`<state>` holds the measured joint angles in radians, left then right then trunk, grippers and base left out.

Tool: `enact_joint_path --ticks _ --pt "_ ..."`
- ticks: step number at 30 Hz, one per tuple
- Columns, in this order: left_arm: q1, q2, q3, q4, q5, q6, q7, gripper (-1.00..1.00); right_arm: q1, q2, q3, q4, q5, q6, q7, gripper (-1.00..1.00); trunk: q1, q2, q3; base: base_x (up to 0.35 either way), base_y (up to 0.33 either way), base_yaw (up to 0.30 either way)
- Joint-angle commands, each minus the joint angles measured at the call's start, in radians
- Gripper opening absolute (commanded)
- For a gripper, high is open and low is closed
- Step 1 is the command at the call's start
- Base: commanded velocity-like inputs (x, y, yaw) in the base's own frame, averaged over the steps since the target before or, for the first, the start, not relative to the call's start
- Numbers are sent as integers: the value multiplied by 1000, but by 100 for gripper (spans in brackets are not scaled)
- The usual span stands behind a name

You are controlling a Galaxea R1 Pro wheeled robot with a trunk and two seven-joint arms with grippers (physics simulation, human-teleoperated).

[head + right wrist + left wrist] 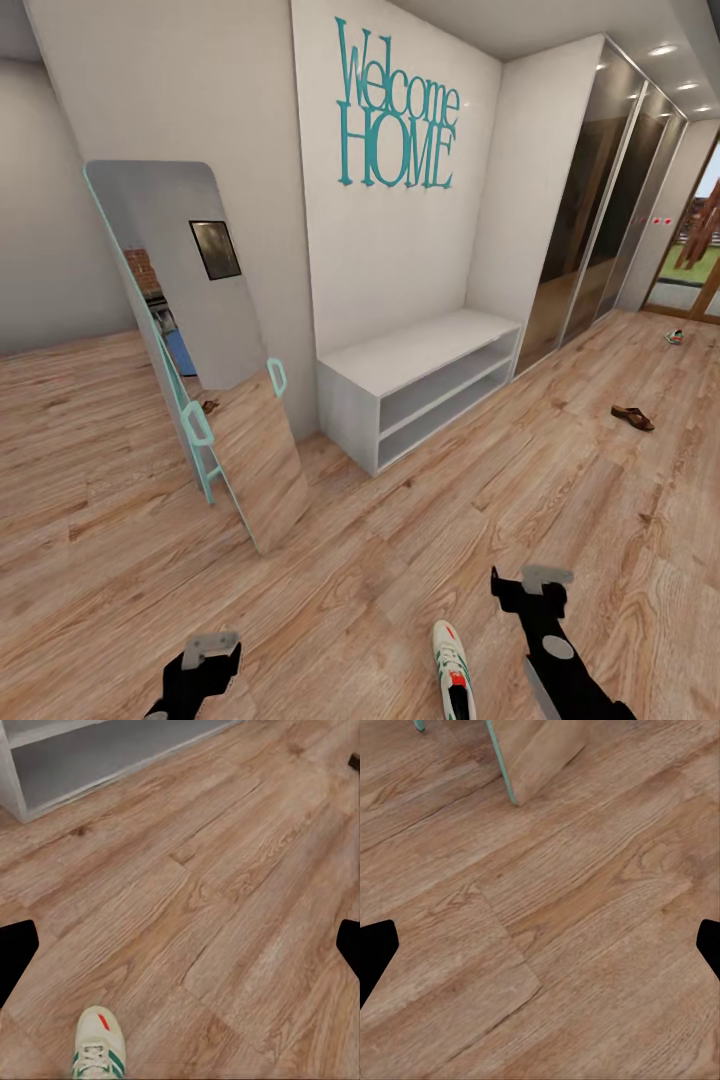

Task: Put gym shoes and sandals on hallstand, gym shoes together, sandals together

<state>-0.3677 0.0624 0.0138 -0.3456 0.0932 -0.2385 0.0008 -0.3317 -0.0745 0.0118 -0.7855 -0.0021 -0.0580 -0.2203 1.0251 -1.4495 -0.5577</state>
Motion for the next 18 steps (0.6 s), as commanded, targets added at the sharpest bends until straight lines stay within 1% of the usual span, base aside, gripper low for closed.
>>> enact_joint_path --ticks 1,4,6,14,18 --pt "-4 1 -2 -1 9 22 -2 100 -2 0 22 28 -1 -1 23 100 0 0 -1 0 0 0" --pt "-10 2 -2 -3 8 34 -2 100 -2 1 29 49 -2 -2 66 100 0 0 -1 0 0 0" --pt "-13 2 -1 -5 9 43 -2 100 -3 1 33 72 -2 -3 106 100 0 0 -1 0 0 0" --pt "-16 -1 -2 -12 9 44 -2 100 -3 1 34 84 -2 -3 132 100 0 0 -1 0 0 0" --pt "-16 0 -3 -16 0 42 -1 100 -3 0 29 86 -1 -3 135 100 0 0 -1 0 0 0"
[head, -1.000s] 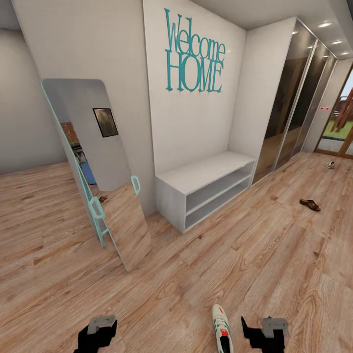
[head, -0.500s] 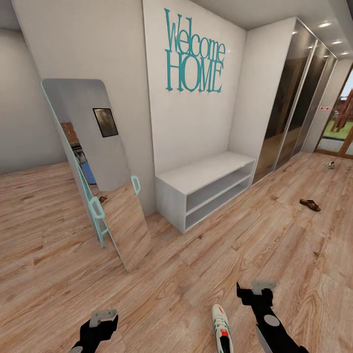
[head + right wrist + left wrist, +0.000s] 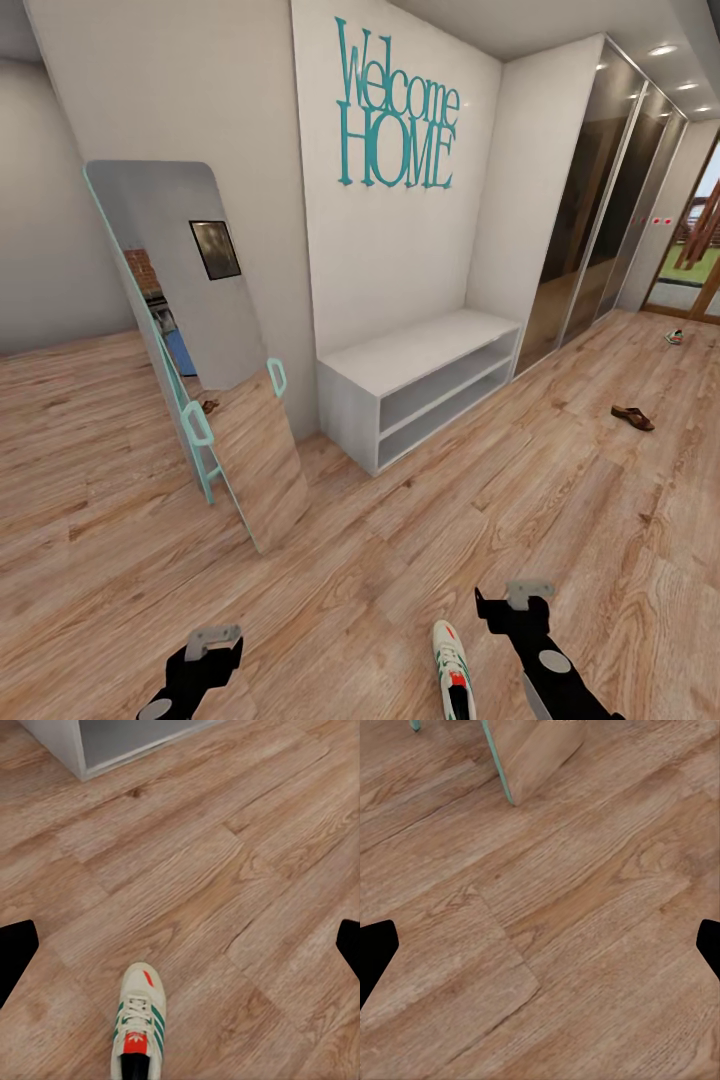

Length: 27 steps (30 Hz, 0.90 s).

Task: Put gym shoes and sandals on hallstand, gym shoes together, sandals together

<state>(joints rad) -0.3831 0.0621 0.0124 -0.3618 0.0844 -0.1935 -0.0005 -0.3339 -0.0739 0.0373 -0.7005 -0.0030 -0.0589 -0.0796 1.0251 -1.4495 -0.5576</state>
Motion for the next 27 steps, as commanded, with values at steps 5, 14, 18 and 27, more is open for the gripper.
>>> enact_joint_path --ticks 5,14,18,27 --pt "0 2 -1 -1 -6 -4 -1 100 -1 -3 -1 -1 0 -2 -5 100 0 0 -1 0 0 0" --pt "-1 4 0 -2 -12 1 -42 100 -2 -3 -1 1 -2 0 -5 100 19 -35 -18 0 0 0" --pt "-9 1 0 -6 -12 2 -43 100 -1 -3 1 4 -2 1 -5 100 34 -63 -34 0 0 0" --pt "-130 -4 0 -55 -18 87 -57 100 -2 -1 2 4 -3 2 -5 100 69 -126 -76 0 0 0"
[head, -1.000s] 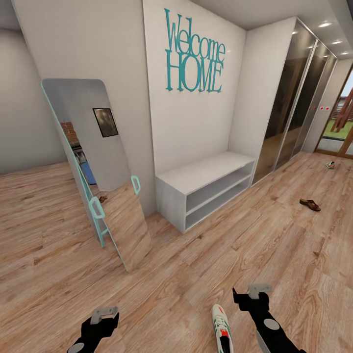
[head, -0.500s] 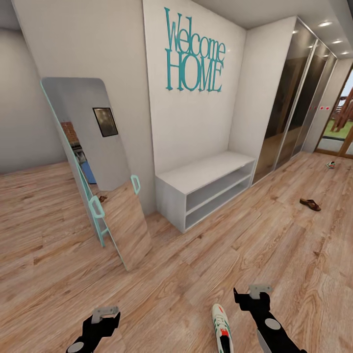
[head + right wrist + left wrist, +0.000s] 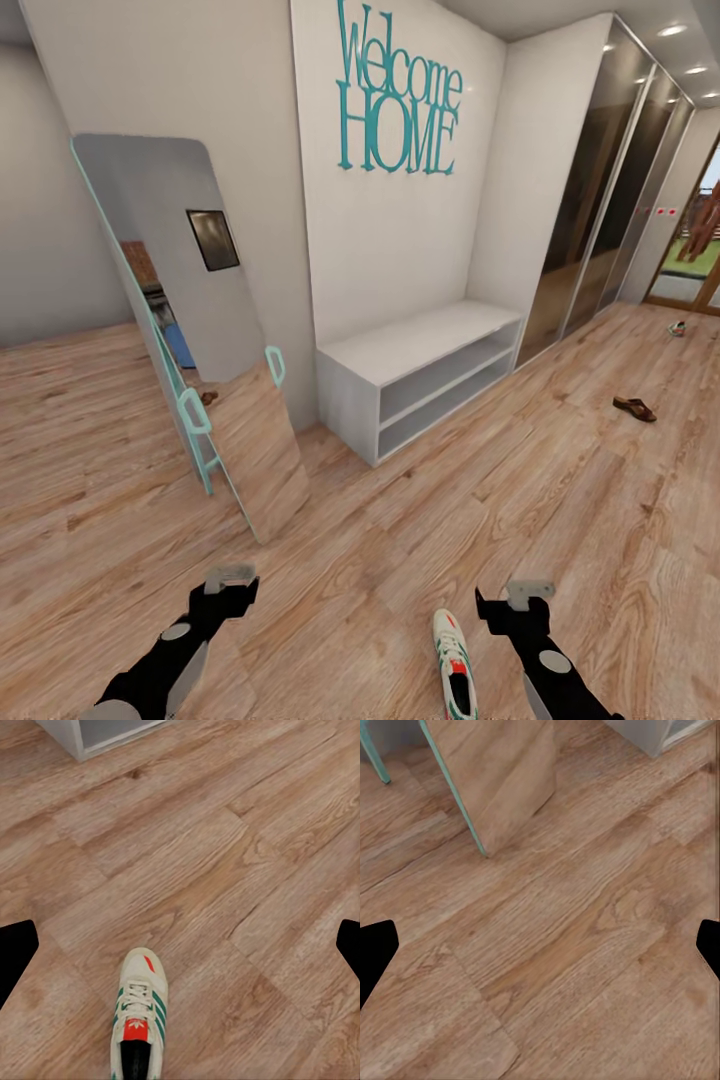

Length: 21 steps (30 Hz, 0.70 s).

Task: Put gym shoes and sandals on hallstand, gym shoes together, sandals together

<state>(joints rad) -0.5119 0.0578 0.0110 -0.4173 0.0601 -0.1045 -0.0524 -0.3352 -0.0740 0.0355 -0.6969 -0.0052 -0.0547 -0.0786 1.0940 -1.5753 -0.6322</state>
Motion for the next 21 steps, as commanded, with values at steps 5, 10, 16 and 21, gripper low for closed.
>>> enact_joint_path --ticks 5,10,16,21 --pt "-61 -4 -2 -6 0 112 -21 100 -1 11 6 0 -1 -1 -7 100 19 -36 -24 0 0 0" --pt "-68 12 -10 -7 -32 138 -21 100 0 27 7 0 0 1 -7 100 38 -71 -48 0 0 16" --pt "-70 101 -7 -7 -67 149 -22 100 -1 41 9 -2 0 1 -7 100 61 -113 -76 0 0 81" --pt "-76 114 -7 -9 -68 153 -19 100 -1 48 9 -2 0 1 -9 100 81 -148 -99 0 0 123"
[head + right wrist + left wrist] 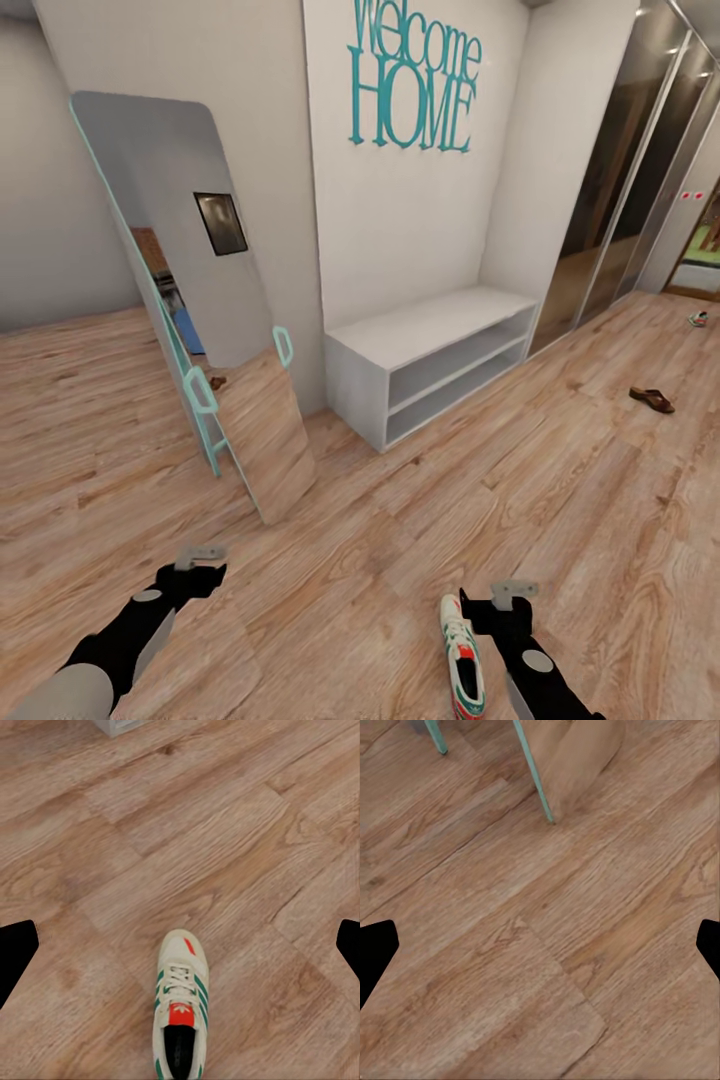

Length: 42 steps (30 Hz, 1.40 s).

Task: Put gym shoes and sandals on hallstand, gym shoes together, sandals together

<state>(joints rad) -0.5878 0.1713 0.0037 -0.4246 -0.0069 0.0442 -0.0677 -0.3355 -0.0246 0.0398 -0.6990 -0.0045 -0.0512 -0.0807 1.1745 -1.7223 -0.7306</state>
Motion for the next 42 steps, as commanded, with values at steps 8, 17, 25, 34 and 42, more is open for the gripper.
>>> enact_joint_path --ticks 8,17,25,34,42 --pt "-7 -63 1 -23 1 6 -1 100 0 3 -1 -2 -3 -2 -8 100 31 -57 -38 0 0 118" --pt "-20 -141 -1 -37 0 3 5 100 0 3 -1 -3 -4 -2 -8 100 65 -120 -81 0 0 28" --pt "-27 -184 0 -39 0 -3 10 100 0 3 -2 -1 -3 -2 -8 100 96 -176 -118 0 0 3" --pt "-29 -191 2 -43 6 -5 11 100 0 3 -3 -4 -3 -2 -9 100 130 -239 -161 0 0 0" --pt "-23 -191 4 -97 11 -5 10 100 0 3 -3 -6 -3 -2 -10 100 161 -295 -199 0 0 0"
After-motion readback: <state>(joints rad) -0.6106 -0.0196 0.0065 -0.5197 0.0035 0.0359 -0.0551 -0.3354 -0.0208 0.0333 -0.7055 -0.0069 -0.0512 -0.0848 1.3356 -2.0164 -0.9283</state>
